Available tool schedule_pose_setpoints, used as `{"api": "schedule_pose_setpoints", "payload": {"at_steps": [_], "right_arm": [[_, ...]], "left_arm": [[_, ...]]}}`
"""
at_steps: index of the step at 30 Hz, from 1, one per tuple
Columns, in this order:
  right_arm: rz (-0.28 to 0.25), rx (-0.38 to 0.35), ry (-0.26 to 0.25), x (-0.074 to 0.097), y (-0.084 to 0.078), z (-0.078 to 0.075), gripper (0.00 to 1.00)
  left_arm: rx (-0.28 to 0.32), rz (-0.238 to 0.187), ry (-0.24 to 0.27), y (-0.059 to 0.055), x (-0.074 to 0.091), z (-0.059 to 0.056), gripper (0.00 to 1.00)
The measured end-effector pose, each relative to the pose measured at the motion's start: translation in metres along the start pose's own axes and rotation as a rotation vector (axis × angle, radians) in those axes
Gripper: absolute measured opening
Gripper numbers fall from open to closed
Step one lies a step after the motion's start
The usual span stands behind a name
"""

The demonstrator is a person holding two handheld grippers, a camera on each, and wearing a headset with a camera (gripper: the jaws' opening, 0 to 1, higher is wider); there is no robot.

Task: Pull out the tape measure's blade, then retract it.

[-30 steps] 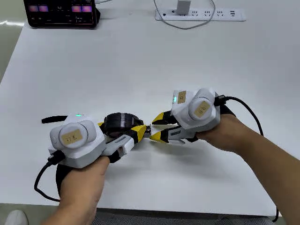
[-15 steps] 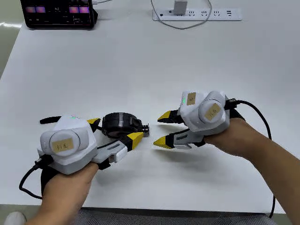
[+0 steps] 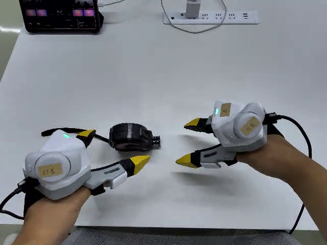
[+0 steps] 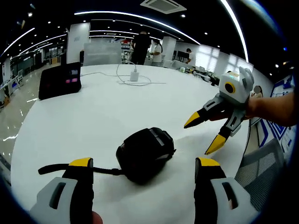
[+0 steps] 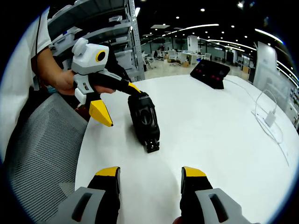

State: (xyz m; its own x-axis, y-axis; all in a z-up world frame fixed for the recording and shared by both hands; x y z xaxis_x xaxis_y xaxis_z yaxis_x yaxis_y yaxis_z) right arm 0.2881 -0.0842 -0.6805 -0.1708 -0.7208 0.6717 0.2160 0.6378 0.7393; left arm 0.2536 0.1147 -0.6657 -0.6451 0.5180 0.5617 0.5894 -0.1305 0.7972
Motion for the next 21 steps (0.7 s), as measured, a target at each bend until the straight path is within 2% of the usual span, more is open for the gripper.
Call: {"api": "schedule_pose_setpoints", "payload": {"at_steps": [3, 9, 14, 21], "right_arm": [[0.000, -0.009, -0.013, 0.006, -0.002, 0.000, 0.51], [-0.009, -0.039, -0.048, 0.020, -0.006, -0.002, 0.55], [-0.011, -0.053, -0.068, 0.029, -0.009, -0.002, 0.58], [-0.007, -0.057, -0.102, 0.042, -0.017, 0.000, 0.65]], "left_arm": [[-0.019, -0.005, -0.016, 0.000, 0.005, -0.001, 0.91], [-0.111, 0.038, -0.021, -0.008, 0.014, 0.001, 0.93], [-0.135, 0.052, -0.026, -0.013, 0.021, 0.004, 0.96], [-0.196, 0.058, -0.027, -0.011, 0.031, 0.007, 0.99]]}}
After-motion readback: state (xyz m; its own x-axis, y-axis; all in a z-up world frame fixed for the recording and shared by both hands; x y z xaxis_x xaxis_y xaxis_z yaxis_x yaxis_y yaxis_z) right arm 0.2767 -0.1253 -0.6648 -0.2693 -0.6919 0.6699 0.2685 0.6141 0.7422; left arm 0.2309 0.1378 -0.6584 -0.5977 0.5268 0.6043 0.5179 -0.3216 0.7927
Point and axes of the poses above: the centre of the closed fingertips' face, and the gripper's own axes: x roughly backward along the fingers, z roughly to its left, y roughly out of its top, the point moved 6 cm from there along x, roughly backward along the fingers, and after that the axes turned 6 degrees about -y, right-handed, at the moved point
